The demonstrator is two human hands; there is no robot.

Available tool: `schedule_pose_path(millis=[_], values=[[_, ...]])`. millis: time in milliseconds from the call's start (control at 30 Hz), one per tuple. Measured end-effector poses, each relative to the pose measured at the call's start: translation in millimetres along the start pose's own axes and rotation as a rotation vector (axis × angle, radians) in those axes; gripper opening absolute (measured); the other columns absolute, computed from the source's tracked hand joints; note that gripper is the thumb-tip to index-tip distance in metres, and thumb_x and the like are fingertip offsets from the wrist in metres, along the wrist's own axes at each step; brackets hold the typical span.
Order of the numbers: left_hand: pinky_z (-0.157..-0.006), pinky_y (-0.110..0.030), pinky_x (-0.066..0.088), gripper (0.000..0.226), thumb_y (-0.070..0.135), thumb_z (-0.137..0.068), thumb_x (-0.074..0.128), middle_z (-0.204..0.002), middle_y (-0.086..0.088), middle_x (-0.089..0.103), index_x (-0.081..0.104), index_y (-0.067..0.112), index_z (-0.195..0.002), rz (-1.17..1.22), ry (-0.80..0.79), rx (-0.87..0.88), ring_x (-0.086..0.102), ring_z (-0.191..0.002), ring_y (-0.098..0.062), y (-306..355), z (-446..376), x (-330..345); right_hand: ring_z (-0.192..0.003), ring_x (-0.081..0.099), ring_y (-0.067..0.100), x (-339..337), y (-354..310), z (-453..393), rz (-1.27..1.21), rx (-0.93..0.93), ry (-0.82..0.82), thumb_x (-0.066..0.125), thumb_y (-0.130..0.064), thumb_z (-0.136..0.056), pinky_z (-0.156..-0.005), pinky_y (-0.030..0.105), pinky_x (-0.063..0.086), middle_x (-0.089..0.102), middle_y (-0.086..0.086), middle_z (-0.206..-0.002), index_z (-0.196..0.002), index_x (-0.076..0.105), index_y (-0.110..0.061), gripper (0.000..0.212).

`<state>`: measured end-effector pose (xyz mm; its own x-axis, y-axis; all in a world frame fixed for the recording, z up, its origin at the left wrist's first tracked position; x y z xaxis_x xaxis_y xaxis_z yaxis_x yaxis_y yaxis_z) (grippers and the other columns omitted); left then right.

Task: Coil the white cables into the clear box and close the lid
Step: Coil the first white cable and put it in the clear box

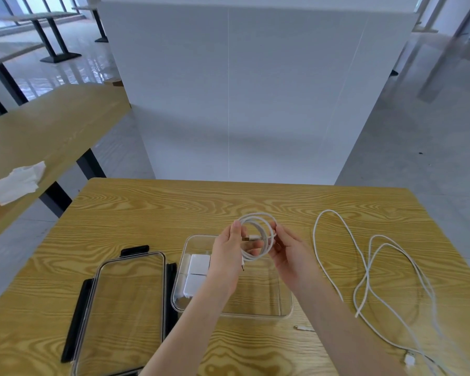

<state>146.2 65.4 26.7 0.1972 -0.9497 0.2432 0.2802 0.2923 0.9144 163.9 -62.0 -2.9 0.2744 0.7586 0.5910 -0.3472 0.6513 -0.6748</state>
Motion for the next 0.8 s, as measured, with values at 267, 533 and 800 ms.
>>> schedule_pose_path(millis=[267, 533, 800], values=[[-0.057, -0.025, 0.056, 0.033, 0.027, -0.098, 0.04, -0.067, -0.015, 0.068, 0.055, 0.004, -0.078, 0.22, -0.146, -0.119, 0.065, -0.058, -0.02, -2.9, 0.2, 12.3, -0.055, 0.066, 0.014, 5.5, 26.5, 4.1, -0.007, 0.235, -0.089, 0.051, 0.002, -0.09, -0.051, 0.02, 0.056, 0.067, 0.013, -0.071, -0.077, 0.069, 0.006, 0.022], [-0.071, -0.033, 0.052, 0.036, 0.031, -0.099, 0.033, -0.076, -0.003, 0.071, 0.052, 0.01, -0.077, -0.208, -0.026, 0.161, 0.067, -0.061, -0.013, 19.1, 0.5, 0.8, -0.074, 0.067, 0.02, 8.3, 16.2, 7.5, 0.236, 0.234, -0.104, 0.04, -0.03, -0.097, -0.07, 0.033, 0.052, 0.071, 0.01, -0.075, -0.086, 0.068, -0.002, 0.041], [-0.06, -0.013, 0.048, 0.038, 0.033, -0.1, 0.029, -0.086, 0.0, 0.073, 0.057, 0.018, -0.08, -0.315, 0.051, 0.175, 0.068, -0.073, -0.008, 14.5, -2.7, -11.1, -0.074, 0.061, 0.018, 27.6, -4.6, 20.3, 0.721, 0.105, -0.306, 0.069, -0.04, -0.073, -0.066, 0.03, 0.051, 0.07, 0.008, -0.092, -0.099, 0.072, -0.013, 0.038]])
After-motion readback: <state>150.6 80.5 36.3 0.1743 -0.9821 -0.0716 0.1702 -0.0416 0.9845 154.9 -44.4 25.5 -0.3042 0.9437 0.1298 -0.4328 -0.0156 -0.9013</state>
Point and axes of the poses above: each hand's wrist, its own z-axis away from the middle knuckle, its own x-axis out of the palm, y = z × x, the point moved 10 cm from there along -z, towards the middle knuckle
